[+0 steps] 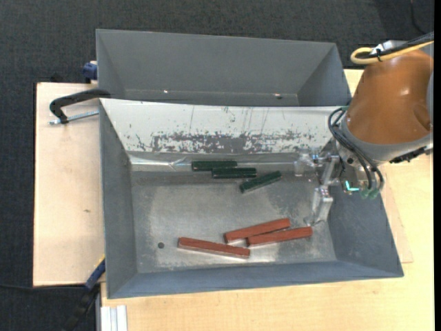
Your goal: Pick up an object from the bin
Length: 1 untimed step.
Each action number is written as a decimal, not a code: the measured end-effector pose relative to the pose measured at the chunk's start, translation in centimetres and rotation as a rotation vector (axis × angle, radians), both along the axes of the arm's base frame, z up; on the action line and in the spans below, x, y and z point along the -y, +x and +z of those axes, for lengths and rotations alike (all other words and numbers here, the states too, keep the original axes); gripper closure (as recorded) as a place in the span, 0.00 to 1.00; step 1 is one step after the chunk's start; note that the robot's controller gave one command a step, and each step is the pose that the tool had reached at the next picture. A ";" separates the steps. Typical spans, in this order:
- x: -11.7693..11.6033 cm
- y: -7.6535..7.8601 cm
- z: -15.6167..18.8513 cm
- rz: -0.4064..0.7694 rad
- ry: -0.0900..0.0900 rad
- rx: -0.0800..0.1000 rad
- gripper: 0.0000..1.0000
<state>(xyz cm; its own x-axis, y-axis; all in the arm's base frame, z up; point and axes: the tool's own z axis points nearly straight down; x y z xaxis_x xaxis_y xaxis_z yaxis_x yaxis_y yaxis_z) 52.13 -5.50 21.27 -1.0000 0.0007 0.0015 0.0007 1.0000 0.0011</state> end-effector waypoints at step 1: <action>0.0 0.1 0.2 0.001 -0.001 0.004 0.00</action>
Offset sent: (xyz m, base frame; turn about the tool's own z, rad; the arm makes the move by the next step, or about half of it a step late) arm -0.0233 0.0465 -0.1427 -0.2638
